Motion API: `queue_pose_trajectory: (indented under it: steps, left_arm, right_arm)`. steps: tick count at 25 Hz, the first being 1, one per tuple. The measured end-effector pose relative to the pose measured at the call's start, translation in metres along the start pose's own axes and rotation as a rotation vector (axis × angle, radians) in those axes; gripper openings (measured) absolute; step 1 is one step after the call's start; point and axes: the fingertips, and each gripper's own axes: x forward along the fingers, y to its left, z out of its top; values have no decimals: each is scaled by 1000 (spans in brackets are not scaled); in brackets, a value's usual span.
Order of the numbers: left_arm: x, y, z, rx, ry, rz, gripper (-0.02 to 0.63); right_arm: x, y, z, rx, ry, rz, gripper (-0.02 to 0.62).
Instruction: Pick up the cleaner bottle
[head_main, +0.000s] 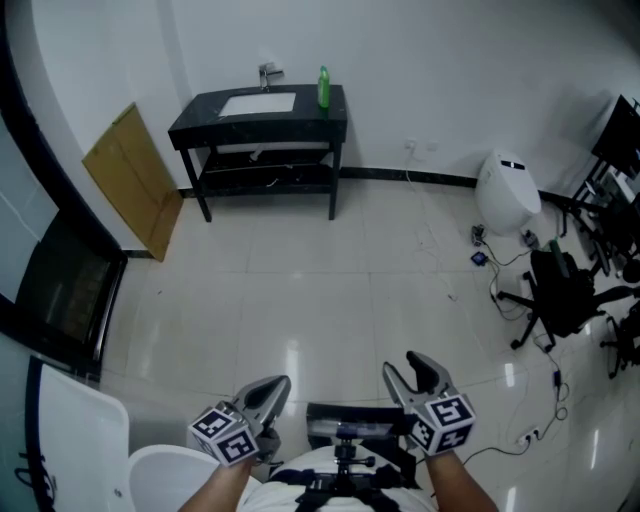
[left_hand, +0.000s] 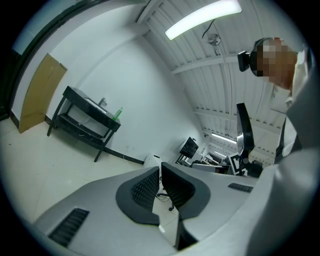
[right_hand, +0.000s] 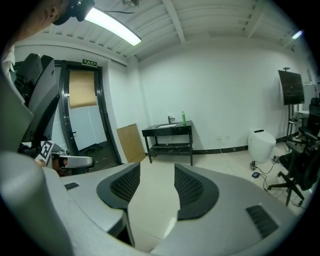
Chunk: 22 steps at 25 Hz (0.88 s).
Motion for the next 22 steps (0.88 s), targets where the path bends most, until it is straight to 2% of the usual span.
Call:
queue_pose_trajectory:
  steps: [10,16,22]
  left_arm:
    - [21,7,1,-12,18,-1,0]
    - [39,22,17,7,7,53,0]
    - [67,39,41,28,0,95,0]
  right_arm:
    - [15,-18,-2,20,24,0,222]
    - [51,-33,8,30,25,65,222]
    - [93,-48,39,19,0,127,222]
